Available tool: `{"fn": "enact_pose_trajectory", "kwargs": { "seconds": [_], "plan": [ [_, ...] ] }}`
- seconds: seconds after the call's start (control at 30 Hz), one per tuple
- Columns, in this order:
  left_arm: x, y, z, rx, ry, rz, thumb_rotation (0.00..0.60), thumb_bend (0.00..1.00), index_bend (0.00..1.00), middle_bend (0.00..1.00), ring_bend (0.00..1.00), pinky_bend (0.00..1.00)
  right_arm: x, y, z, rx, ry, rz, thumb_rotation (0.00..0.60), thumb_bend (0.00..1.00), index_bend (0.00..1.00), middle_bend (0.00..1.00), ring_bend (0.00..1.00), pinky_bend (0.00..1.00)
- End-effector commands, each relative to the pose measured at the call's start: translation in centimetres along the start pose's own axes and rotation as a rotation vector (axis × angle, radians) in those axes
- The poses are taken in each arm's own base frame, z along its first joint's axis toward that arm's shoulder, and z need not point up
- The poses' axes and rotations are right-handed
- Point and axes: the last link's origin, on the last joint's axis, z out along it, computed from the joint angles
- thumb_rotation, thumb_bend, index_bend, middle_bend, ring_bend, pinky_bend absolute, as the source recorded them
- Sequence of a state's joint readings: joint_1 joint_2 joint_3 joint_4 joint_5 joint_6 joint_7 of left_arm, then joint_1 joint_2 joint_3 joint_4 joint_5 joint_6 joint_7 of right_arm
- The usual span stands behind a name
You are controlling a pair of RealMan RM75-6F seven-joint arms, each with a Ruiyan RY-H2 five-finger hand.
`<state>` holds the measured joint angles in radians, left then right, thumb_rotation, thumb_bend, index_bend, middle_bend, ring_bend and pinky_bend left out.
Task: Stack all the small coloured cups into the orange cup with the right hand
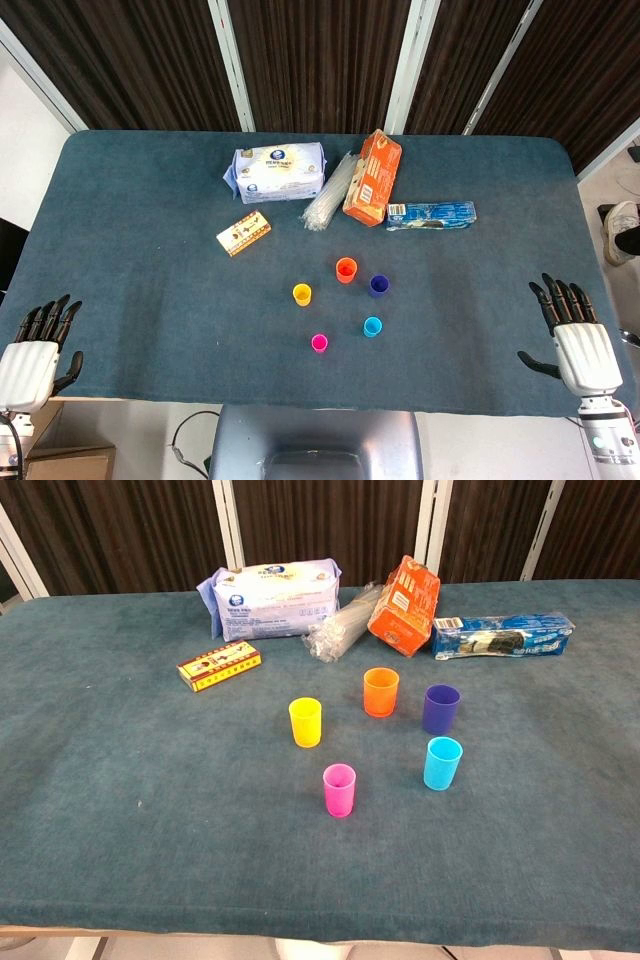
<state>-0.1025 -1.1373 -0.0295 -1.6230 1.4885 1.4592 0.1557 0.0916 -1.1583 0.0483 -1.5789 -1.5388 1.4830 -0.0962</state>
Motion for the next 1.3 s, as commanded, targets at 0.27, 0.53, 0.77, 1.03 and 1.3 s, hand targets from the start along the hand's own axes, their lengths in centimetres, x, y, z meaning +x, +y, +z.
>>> {"fn": "enact_pose_trajectory", "kwargs": {
  "seconds": [0.27,0.53,0.77,1.03,1.3],
  "plan": [
    [0.1,0.0,-0.1,-0.003,0.001,-0.013,0.6,0.47,0.0,0.0,0.01,0.1,-0.3,-1.4,1.9,0.081,-0.01,0.045,0.6,0.19,0.0,0.0,0.0,0.0],
    [0.4,-0.3,-0.2,-0.017,0.003,-0.036,0.6,0.47,0.0,0.0,0.01,0.1,-0.6,-8.8,12.2,0.278,-0.187,0.066,0.6,0.2,0.01,0.0,0.0,0.0],
    [0.3,-0.3,0.1,-0.04,0.01,-0.042,0.6,0.47,0.0,0.0,0.01,0.1,-2.7,-15.5,19.2,0.344,-0.321,-0.028,0.6,0.24,0.16,0.0,0.0,0.0],
    [0.3,-0.5,-0.1,-0.041,-0.001,-0.048,0.6,0.47,0.0,0.0,0.01,0.1,-5.8,-19.0,20.5,0.34,-0.329,-0.087,0.6,0.31,0.32,0.0,0.0,0.0],
    [0.6,-0.6,-0.4,-0.038,0.01,-0.046,0.6,0.47,0.0,0.0,0.01,0.1,-7.4,-19.8,20.9,0.341,-0.346,-0.122,0.6,0.35,0.43,0.0,0.0,0.0]
  ]
}}
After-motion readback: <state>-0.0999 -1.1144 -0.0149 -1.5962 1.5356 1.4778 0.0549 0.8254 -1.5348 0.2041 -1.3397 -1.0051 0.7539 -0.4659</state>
